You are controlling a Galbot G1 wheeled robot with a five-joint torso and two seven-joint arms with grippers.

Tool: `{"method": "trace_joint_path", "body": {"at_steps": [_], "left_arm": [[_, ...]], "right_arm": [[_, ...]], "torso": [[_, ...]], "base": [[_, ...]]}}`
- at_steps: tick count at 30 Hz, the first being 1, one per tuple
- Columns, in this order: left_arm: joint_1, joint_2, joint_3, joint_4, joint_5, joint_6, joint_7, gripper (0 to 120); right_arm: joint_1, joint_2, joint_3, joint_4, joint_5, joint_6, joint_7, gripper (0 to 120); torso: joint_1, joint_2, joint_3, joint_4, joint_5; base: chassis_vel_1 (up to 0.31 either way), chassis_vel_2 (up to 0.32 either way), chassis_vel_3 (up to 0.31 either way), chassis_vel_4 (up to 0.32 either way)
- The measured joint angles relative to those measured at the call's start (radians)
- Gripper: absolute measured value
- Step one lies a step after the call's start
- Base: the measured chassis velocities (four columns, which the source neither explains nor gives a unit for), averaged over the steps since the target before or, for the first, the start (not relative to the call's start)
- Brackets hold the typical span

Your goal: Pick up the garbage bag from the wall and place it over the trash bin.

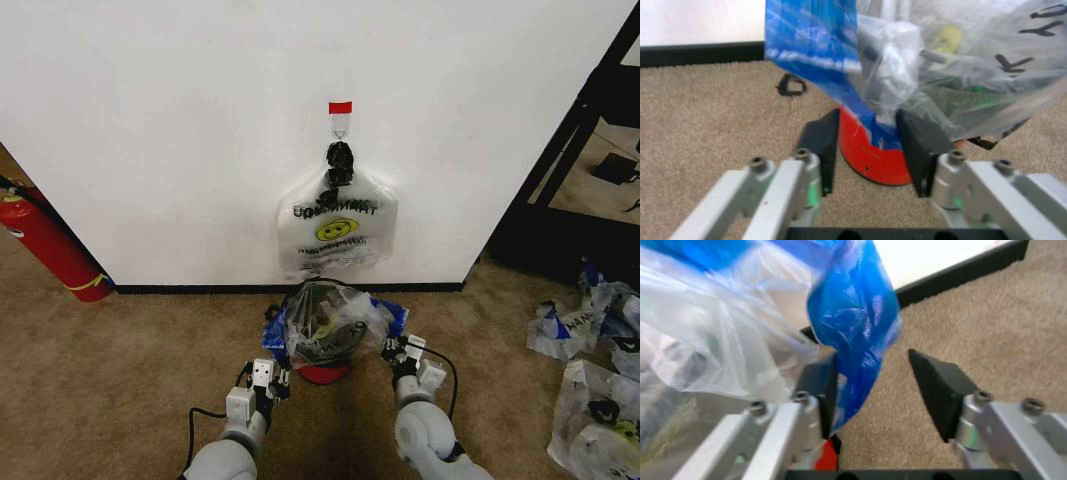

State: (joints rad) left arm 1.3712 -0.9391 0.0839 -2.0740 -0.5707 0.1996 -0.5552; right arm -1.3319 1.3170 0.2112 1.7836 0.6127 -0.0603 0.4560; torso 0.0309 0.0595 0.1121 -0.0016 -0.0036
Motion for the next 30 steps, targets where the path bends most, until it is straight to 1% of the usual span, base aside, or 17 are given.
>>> {"method": "trace_joint_path", "body": {"at_steps": [1, 4, 6, 8, 9, 13, 14, 15, 17, 19, 22, 23, 25, 26, 27, 28, 30], "left_arm": [[0.0, 0.0, 0.0, 0.0, 0.0, 0.0, 0.0, 39], [0.023, 0.001, -0.005, -0.023, 0.04, -0.014, -0.001, 51], [0.042, 0.001, -0.012, -0.049, 0.078, -0.026, -0.002, 62], [0.056, 0.005, -0.018, -0.07, 0.093, -0.028, -0.004, 71], [0.056, 0.005, -0.018, -0.07, 0.093, -0.028, -0.004, 71], [0.093, 0.014, -0.031, -0.101, 0.115, -0.029, -0.009, 86], [0.107, 0.016, -0.035, -0.109, 0.122, -0.031, -0.016, 91], [0.107, 0.016, -0.035, -0.109, 0.122, -0.031, -0.016, 91], [0.123, 0.017, -0.044, -0.12, 0.129, -0.04, -0.025, 98], [0.13, 0.017, -0.057, -0.131, 0.13, -0.047, -0.028, 100], [0.123, 0.017, -0.087, -0.154, 0.124, -0.062, -0.03, 100], [0.123, 0.017, -0.087, -0.154, 0.124, -0.062, -0.03, 100], [0.098, 0.023, -0.096, -0.161, 0.113, -0.064, -0.03, 100], [0.076, 0.029, -0.098, -0.163, 0.102, -0.064, -0.03, 100], [0.051, 0.037, -0.097, -0.164, 0.094, -0.061, -0.027, 100], [0.051, 0.037, -0.097, -0.164, 0.094, -0.061, -0.027, 100], [0.027, 0.045, -0.092, -0.161, 0.092, -0.06, -0.016, 100]], "right_arm": [[0.0, 0.0, 0.0, 0.0, 0.0, 0.0, 0.0, 45], [-0.03, -0.014, 0.007, 0.044, -0.015, 0.013, -0.002, 54], [-0.06, -0.021, 0.011, 0.09, -0.025, 0.019, -0.004, 66], [-0.085, -0.028, 0.015, 0.127, -0.043, 0.02, -0.006, 74], [-0.085, -0.028, 0.015, 0.127, -0.043, 0.02, -0.006, 74], [-0.136, -0.041, 0.029, 0.174, -0.066, 0.02, -0.006, 90], [-0.153, -0.046, 0.033, 0.185, -0.073, 0.023, -0.006, 95], [-0.153, -0.046, 0.033, 0.185, -0.073, 0.023, -0.006, 95], [-0.179, -0.055, 0.039, 0.208, -0.076, 0.029, -0.005, 98], [-0.198, -0.061, 0.039, 0.233, -0.074, 0.03, -0.004, 100], [-0.217, -0.065, 0.026, 0.291, -0.039, 0.001, 0.001, 100], [-0.217, -0.065, 0.026, 0.291, -0.039, 0.001, 0.001, 100], [-0.211, -0.066, 0.011, 0.337, 0.019, -0.051, 0.005, 100], [-0.196, -0.071, 0.001, 0.362, 0.065, -0.09, 0.005, 100], [-0.166, -0.083, -0.009, 0.387, 0.138, -0.15, 0.007, 100], [-0.166, -0.083, -0.009, 0.387, 0.138, -0.15, 0.007, 100], [-0.136, -0.095, -0.018, 0.398, 0.216, -0.202, 0.019, 100]], "torso": [[0.0, 0.0, 0.0, 0.0, 0.0], [0.0, 0.0, 0.0, 0.0, 0.0], [0.0, 0.0, 0.0, 0.0, 0.0], [0.0, 0.0, 0.0, 0.0, 0.0], [0.0, 0.0, 0.0, 0.0, 0.0], [0.0, 0.0, 0.0, 0.0, 0.0], [0.0, 0.0, 0.0, 0.0, 0.0], [0.0, 0.0, 0.0, 0.0, 0.0], [0.0, 0.0, 0.0, 0.0, 0.0], [0.0, 0.0, 0.0, 0.0, -0.0002], [0.0, 0.0, 0.0, 0.0, -0.0002], [0.0, 0.0, 0.0, 0.0, -0.0002], [0.0, 0.0, 0.0, -0.0001, -0.0002], [0.0, 0.0, 0.0, -0.0002, -0.0001], [0.0, 0.0, 0.0, 0.0, -0.0002], [0.0, 0.0, 0.0, 0.0, -0.0002], [0.0, 0.0, 0.0, 0.0, -0.0002]], "base": [[0.0, 0.0, 0.0, 0.0], [0.0, 0.0, 0.0, 0.0], [0.0, 0.0, 0.0, 0.0], [0.0, 0.0, 0.0, 0.0], [0.0, 0.0, 0.0, 0.0], [0.0, 0.0, 0.0, 0.0], [0.0, 0.0, 0.0, 0.0], [0.0, 0.0, 0.0, 0.0], [0.0, 0.0, 0.0, 0.0], [0.0, 0.0, 0.0, 0.0], [0.0, 0.0, 0.0, 0.0], [0.0, 0.0, 0.0, 0.0], [0.0, 0.0, 0.0, 0.0], [0.0, 0.0, 0.0, 0.0], [0.0, 0.0, 0.0, 0.0], [0.0, 0.0, 0.0, 0.0], [0.0, 0.0, 0.0, 0.0]]}}
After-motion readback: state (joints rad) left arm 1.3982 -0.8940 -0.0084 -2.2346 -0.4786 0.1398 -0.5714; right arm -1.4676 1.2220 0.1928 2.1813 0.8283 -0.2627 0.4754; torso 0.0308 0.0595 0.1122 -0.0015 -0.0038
